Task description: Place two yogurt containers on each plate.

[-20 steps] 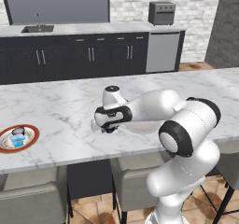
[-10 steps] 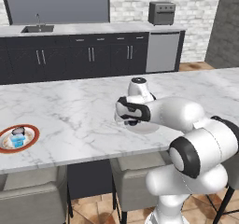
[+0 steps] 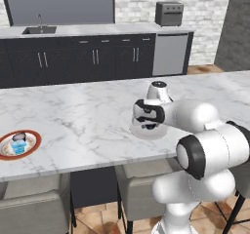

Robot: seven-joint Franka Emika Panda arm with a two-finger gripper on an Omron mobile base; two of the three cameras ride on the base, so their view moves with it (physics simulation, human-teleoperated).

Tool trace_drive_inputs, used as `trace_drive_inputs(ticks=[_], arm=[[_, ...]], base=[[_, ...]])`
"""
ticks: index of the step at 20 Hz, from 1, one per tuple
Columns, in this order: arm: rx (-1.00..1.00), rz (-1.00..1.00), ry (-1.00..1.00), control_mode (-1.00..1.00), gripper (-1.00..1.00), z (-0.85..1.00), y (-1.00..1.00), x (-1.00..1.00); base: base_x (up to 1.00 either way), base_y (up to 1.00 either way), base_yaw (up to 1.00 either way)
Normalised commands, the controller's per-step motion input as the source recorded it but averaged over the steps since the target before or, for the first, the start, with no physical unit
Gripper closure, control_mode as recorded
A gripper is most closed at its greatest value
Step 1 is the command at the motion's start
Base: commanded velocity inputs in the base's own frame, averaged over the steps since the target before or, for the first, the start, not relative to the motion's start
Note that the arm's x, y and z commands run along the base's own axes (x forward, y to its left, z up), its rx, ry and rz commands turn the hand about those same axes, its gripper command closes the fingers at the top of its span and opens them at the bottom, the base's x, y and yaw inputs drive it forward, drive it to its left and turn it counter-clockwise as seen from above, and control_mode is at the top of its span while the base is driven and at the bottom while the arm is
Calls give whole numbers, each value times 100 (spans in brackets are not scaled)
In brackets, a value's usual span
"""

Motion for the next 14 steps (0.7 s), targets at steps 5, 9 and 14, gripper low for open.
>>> trace_drive_inputs(ticks=[5,9,14], arm=[[0,0,0,-100,100,-27,-12,39],[2,0,0,-100,100,-45,-1,39],[3,0,0,-100,100,-34,0,24]], base=[[0,0,0],[0,0,0],[0,0,0]])
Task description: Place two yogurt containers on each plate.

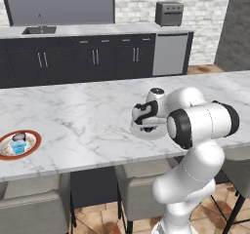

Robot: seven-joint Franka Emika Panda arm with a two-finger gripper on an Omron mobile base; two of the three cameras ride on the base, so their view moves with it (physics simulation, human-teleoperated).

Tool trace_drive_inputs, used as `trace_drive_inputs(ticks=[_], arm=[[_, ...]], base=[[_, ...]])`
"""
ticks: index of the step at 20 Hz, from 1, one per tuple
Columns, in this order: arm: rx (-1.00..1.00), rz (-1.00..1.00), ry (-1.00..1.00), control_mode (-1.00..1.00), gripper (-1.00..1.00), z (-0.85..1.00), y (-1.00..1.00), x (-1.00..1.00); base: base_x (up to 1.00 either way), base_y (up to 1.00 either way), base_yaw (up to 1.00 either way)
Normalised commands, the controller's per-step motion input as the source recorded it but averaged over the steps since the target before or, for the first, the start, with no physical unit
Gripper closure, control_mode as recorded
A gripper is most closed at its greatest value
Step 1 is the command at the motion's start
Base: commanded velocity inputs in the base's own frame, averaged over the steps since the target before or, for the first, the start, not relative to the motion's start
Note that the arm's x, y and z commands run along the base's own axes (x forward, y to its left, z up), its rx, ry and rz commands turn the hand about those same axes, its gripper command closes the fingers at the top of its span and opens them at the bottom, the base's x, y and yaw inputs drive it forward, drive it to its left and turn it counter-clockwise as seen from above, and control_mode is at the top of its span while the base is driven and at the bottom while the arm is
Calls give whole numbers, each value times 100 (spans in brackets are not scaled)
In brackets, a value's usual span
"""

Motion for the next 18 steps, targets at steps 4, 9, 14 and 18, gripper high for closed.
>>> trace_drive_inputs(ticks=[4,9,14,18], arm=[[0,0,0,-100,100,-28,-3,22],[0,0,0,-100,100,-19,-2,9],[0,0,0,-100,100,-21,-1,7],[0,0,0,-100,100,-18,-4,9]], base=[[0,0,0],[0,0,0],[0,0,0],[0,0,0]])
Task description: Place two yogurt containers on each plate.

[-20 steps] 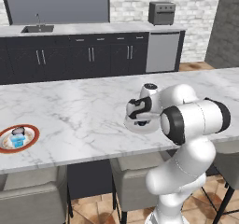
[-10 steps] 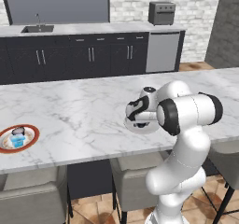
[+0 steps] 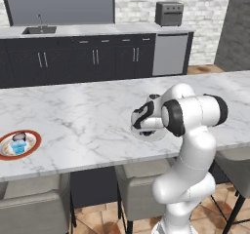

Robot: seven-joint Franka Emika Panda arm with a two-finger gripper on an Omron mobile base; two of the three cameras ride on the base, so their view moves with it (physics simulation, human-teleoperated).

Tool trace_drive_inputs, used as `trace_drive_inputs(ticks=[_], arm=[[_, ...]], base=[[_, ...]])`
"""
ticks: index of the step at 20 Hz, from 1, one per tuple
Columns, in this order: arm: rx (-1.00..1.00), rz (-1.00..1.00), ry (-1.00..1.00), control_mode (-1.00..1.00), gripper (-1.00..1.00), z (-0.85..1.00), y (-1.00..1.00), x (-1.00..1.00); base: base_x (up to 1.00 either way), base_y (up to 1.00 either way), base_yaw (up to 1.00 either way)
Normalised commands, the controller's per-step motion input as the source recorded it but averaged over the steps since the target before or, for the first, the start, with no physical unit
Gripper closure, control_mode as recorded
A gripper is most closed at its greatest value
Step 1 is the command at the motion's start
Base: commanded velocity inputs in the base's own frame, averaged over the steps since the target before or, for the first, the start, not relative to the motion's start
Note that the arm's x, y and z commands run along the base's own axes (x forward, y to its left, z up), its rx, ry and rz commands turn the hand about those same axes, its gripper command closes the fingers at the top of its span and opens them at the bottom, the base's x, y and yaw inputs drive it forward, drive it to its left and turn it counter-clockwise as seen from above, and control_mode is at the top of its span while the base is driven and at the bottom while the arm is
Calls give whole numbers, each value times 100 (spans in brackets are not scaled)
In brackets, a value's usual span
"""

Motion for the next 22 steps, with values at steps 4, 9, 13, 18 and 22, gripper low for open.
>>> trace_drive_inputs(ticks=[4,9,13,18,22], arm=[[0,0,0,-100,100,-13,-8,13],[0,0,0,-100,-100,-2,-3,5],[0,0,0,-100,-100,4,-5,0],[0,0,-3,-100,-100,8,-5,-3],[0,0,-2,-100,-100,44,0,-20]], base=[[0,0,0],[0,0,0],[0,0,0],[0,0,0],[0,0,0]])
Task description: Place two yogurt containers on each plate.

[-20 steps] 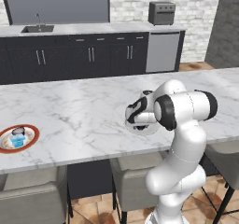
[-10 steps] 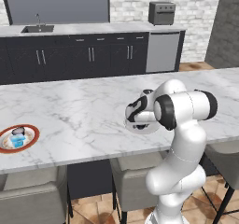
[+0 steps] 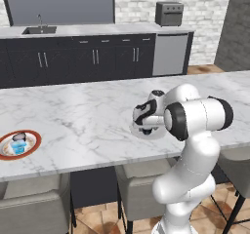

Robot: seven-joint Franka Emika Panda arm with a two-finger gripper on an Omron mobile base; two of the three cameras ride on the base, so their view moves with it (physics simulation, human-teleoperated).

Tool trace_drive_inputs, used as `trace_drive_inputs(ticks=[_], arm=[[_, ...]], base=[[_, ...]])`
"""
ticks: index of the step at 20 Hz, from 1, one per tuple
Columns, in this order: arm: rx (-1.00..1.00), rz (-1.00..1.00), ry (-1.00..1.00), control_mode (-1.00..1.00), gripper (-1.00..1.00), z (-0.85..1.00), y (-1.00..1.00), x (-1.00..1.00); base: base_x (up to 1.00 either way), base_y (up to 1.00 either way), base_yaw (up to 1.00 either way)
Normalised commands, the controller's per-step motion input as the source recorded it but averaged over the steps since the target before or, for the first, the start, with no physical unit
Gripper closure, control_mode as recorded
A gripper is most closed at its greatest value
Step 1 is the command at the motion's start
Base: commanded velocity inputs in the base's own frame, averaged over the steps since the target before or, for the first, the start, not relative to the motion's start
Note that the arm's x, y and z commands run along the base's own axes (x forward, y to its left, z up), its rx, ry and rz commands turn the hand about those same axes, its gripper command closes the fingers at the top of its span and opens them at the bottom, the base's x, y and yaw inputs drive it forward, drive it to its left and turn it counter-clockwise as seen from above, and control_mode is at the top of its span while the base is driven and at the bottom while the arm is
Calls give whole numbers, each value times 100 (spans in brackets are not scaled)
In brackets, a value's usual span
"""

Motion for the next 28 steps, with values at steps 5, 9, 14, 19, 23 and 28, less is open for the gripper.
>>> trace_drive_inputs(ticks=[5,9,14,19,23,28], arm=[[0,0,-3,-100,-100,46,-1,-25],[0,0,-5,-100,-100,70,0,-48],[0,0,-23,-100,-100,78,0,-78],[0,0,-19,-100,-100,100,0,-69],[0,0,-16,-100,-100,88,0,-93],[-1,0,-18,-100,-100,99,0,-98]], base=[[0,0,0],[0,0,0],[0,0,0],[0,0,0],[0,0,0],[0,0,0]])
